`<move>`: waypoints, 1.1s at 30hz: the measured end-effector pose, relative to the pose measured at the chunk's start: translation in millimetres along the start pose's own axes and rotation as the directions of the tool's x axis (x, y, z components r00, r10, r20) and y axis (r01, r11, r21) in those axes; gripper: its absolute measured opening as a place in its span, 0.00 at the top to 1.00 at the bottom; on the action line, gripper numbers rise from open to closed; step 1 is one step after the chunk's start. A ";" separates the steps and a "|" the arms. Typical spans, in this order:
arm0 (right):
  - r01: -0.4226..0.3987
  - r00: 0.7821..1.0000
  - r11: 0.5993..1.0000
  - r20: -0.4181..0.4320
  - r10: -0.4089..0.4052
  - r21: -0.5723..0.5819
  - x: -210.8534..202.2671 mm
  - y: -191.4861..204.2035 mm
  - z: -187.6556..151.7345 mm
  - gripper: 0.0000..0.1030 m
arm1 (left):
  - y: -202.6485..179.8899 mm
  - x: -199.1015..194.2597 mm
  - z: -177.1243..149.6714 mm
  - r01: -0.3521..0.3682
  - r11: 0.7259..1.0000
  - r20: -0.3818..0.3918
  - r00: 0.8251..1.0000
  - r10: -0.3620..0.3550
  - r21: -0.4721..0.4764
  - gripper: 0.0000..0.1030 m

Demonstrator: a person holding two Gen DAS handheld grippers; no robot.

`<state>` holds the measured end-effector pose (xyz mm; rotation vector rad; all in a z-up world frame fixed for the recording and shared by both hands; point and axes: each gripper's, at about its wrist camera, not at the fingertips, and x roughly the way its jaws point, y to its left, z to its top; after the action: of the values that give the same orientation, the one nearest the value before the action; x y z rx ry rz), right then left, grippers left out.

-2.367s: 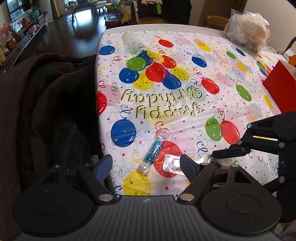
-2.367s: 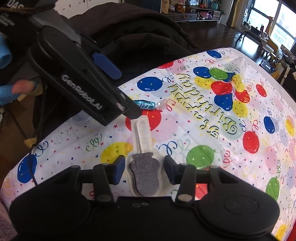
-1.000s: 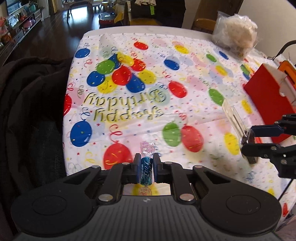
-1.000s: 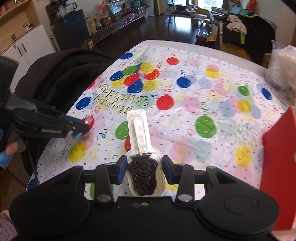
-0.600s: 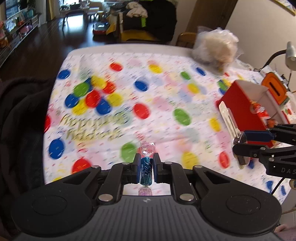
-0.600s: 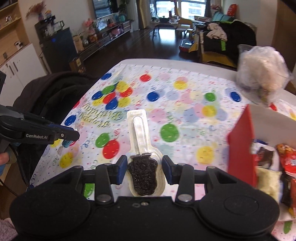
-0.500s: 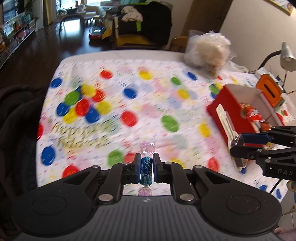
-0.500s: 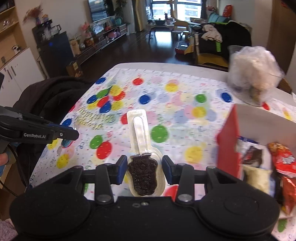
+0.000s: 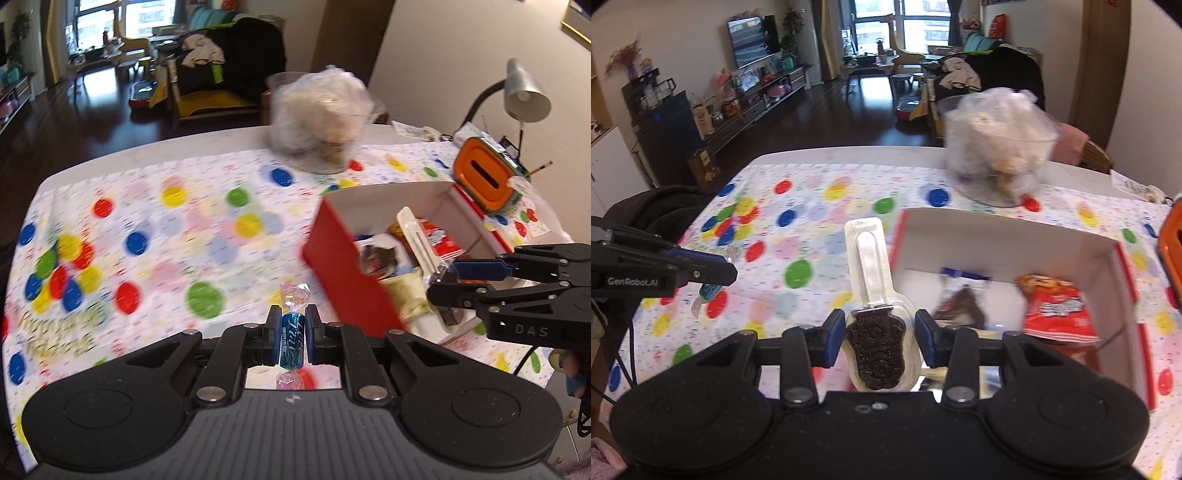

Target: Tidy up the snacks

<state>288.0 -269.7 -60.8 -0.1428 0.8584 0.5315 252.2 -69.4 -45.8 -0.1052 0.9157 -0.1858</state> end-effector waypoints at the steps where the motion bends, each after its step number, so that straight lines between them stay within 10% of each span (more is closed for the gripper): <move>1: 0.004 1.000 1.000 -0.001 -0.004 0.004 -0.5 -7.8 0.1 0.62 | -8.6 3.7 3.0 0.001 1.000 -0.001 1.000 -0.001 0.006 0.88; 16: 0.058 0.998 0.996 -0.040 -0.056 0.068 9.8 -116.4 -0.3 0.62 | -90.6 55.3 37.0 -0.043 0.998 -0.013 0.999 0.044 0.046 0.88; 33: -0.062 0.997 0.990 -0.030 0.067 0.126 15.3 -113.9 -2.6 0.61 | 12.6 106.7 19.7 -0.169 0.962 -0.230 0.966 0.118 -0.216 0.78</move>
<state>351.4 -362.8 -84.2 -0.0098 0.9299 0.5356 332.8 -78.7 -119.0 -0.2399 1.1555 0.0497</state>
